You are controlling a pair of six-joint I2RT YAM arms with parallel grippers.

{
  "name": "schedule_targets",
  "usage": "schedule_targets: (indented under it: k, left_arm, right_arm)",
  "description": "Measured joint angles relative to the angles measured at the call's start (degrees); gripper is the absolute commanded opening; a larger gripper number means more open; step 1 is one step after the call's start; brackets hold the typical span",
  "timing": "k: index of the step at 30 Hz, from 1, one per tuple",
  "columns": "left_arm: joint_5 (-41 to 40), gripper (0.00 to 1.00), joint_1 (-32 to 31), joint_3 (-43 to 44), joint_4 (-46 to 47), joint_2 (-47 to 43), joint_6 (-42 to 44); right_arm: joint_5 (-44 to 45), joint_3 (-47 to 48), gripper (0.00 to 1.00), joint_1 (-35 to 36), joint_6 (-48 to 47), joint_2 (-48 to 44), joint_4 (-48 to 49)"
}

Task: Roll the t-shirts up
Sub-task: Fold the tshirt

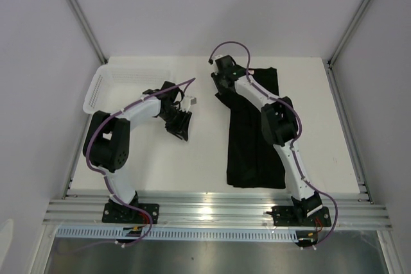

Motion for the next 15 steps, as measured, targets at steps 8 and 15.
schedule_targets:
  k: [8,15]
  left_arm:
    - [0.17,0.34,0.24,0.00,-0.04,0.24,0.00]
    - [0.20,0.34,0.31,0.00,-0.04,0.26,0.02]
  right_arm:
    - [-3.87,1.90,0.33,1.42,-0.04,0.50,-2.29]
    - [-4.87,1.92,0.35,1.49,0.04,0.68,-2.64]
